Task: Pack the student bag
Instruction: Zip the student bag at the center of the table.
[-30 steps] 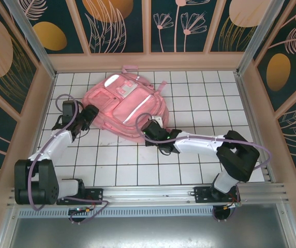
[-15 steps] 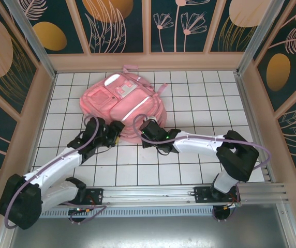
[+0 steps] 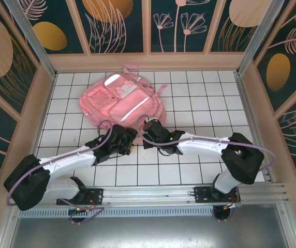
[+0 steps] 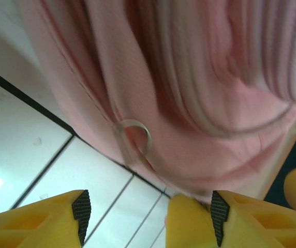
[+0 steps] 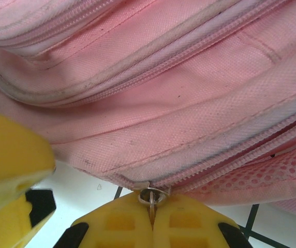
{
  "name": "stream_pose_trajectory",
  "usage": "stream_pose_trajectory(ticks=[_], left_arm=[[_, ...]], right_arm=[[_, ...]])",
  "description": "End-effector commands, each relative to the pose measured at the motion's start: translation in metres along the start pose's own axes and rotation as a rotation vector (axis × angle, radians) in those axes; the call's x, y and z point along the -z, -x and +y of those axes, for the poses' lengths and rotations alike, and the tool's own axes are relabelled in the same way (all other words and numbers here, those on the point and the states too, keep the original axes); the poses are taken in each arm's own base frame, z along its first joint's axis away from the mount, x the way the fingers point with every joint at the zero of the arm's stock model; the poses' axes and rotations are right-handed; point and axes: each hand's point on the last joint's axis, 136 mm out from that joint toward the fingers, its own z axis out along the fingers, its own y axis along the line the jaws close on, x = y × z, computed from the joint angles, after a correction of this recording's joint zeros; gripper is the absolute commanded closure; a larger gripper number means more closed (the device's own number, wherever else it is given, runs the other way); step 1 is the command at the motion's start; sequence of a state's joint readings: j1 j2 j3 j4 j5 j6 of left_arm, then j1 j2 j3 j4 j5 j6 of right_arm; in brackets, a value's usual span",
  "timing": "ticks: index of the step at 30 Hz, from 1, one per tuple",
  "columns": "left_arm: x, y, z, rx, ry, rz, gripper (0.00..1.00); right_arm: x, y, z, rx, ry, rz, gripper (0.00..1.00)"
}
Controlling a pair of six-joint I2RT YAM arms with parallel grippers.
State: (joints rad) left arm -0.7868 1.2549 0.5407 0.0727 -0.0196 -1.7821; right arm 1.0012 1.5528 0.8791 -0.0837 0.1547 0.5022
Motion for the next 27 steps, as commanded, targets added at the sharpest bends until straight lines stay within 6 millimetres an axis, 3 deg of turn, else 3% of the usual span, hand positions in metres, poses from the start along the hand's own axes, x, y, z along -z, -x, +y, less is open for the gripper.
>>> stream_pose_trajectory(ticks=[1,4,5,7,9,20,24,27], left_arm=[[-0.005,0.018,-0.002,0.076,-0.026,-0.107,0.35],[-0.013,0.022,-0.007,0.032,-0.051,-0.133,0.37],[-0.017,0.024,-0.004,0.015,-0.024,-0.146,0.47],[-0.019,0.027,0.005,0.003,0.029,-0.156,0.78],[-0.015,0.032,0.015,0.010,0.070,-0.175,0.99],[0.066,0.090,0.082,0.179,0.057,-0.390,1.00],[0.098,0.113,0.096,0.213,0.056,-0.481,1.00],[0.122,0.130,0.098,0.202,0.056,-0.560,1.00]], right_arm=[[0.019,0.022,0.021,0.000,0.103,-0.081,1.00],[0.019,0.022,0.023,-0.007,0.110,-0.075,1.00],[0.018,0.021,0.023,-0.009,0.113,-0.073,1.00],[0.018,0.021,0.023,-0.012,0.108,-0.072,1.00],[0.016,0.022,0.018,-0.016,0.085,-0.075,1.00],[0.006,0.040,-0.065,-0.086,-0.118,-0.102,1.00],[-0.004,0.050,-0.087,-0.078,-0.157,-0.099,1.00],[-0.015,0.056,-0.091,-0.053,-0.155,-0.088,1.00]])
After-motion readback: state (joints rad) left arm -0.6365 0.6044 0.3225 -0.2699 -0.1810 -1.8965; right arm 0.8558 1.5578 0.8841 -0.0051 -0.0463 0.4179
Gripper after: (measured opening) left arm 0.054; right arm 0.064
